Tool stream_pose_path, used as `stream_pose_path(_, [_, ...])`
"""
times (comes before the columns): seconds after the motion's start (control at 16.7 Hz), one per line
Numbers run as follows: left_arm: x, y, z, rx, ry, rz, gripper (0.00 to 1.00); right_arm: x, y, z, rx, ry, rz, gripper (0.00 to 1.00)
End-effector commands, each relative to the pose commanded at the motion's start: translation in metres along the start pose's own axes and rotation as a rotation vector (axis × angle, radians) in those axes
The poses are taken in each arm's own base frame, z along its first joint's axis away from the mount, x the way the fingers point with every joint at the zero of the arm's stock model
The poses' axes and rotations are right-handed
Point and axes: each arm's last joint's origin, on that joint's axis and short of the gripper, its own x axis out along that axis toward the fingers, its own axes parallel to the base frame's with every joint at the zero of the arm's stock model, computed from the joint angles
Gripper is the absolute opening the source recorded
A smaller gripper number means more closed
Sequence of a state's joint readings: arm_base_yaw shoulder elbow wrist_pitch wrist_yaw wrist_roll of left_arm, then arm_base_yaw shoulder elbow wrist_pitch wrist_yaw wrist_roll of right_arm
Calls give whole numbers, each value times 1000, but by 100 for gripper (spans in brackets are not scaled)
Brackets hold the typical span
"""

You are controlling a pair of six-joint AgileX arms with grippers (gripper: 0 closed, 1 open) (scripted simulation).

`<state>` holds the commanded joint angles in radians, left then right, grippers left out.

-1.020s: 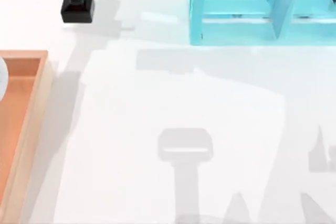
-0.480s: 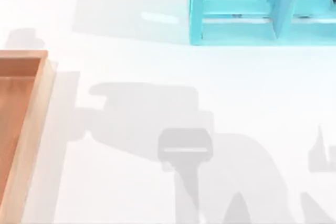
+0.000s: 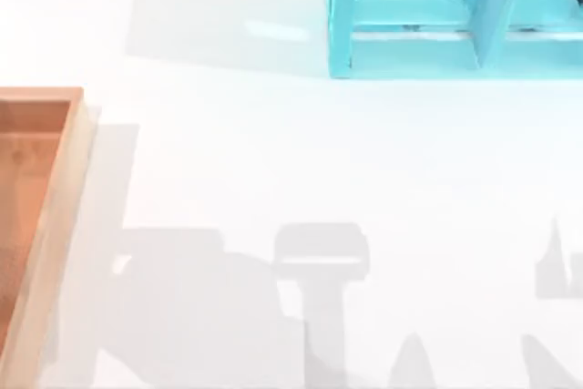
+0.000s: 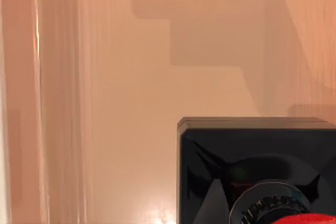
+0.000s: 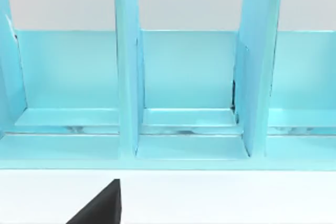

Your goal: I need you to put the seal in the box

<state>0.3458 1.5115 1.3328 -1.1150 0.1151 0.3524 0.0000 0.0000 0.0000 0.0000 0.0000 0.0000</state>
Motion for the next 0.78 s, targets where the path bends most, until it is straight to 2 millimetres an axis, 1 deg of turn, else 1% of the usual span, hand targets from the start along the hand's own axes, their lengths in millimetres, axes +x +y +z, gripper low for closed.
stream_pose_path(0.24, [1, -1, 1, 4, 5, 0, 0, 0, 0, 0, 0, 0, 0, 100])
stream_pose_path(0.36, [6, -1, 0, 5, 7, -1, 0, 0, 0, 0, 0, 0, 0, 100])
stream_pose_path(0.78, [61, 1, -6, 0, -2, 1, 0, 0, 0, 0, 0, 0, 0, 100])
